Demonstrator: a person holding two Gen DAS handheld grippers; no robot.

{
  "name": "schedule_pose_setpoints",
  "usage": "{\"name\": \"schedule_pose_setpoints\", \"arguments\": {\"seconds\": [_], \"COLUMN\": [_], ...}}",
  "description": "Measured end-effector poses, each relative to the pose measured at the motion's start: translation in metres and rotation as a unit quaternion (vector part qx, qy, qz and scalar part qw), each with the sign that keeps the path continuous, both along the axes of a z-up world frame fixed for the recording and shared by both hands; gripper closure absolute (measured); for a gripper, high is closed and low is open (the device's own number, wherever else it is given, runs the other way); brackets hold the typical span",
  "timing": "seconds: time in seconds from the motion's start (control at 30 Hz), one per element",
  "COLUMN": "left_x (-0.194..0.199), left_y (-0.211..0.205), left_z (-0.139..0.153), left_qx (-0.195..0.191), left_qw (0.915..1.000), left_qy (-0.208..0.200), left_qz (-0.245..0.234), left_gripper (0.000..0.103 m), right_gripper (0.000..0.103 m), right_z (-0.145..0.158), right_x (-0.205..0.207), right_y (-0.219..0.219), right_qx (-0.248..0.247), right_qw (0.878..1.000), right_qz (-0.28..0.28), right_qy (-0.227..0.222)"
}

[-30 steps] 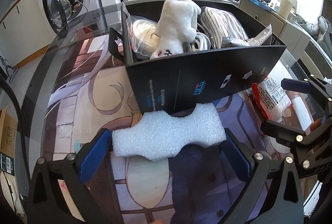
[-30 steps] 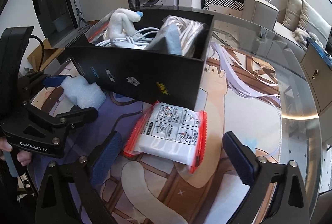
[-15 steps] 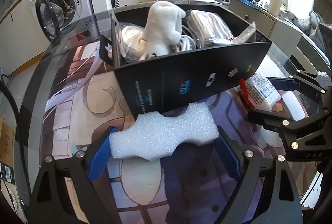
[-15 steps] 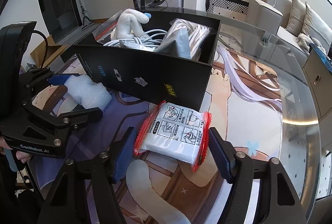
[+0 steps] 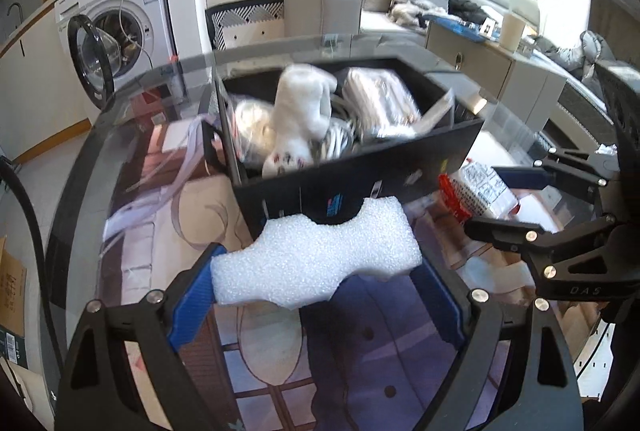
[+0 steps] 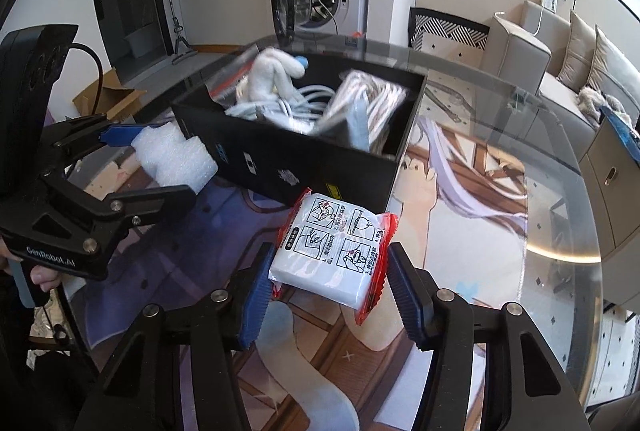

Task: Organize soft objects
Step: 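Grasp the red-edged white packet with the right gripper while the left holds the foam, then carry the foam sheet and packet with both grippers over the box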

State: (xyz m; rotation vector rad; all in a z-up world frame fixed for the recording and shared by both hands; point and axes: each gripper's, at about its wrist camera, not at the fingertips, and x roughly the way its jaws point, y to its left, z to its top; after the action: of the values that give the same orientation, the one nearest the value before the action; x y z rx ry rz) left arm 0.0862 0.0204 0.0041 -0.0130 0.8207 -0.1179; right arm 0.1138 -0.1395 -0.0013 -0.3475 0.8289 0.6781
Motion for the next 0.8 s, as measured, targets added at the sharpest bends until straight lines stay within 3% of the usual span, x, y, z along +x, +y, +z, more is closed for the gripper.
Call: {"name": "schedule_pose_setpoints", "arguments": {"seconds": [0.5, 0.8], "left_x": [0.004, 0.031], "left_y": [0.011, 0.009], "left_z": [0.047, 0.047], "left_qx": [-0.003, 0.012], "left_qw": [0.9978, 0.9976], "left_qy": [-0.065, -0.065], "left_qz": [0.016, 0.018], "left_gripper": [0.012, 0.012], "right_gripper": [0.047, 0.047], "right_z": [0.053, 0.066], "right_x": [-0.01, 0.013], "right_y": [-0.008, 0.01], "right_qx": [0.054, 0.054], "right_qw": [0.997, 0.996], "right_qz": [-0.012, -0.016], "right_qy": [-0.059, -0.074]}}
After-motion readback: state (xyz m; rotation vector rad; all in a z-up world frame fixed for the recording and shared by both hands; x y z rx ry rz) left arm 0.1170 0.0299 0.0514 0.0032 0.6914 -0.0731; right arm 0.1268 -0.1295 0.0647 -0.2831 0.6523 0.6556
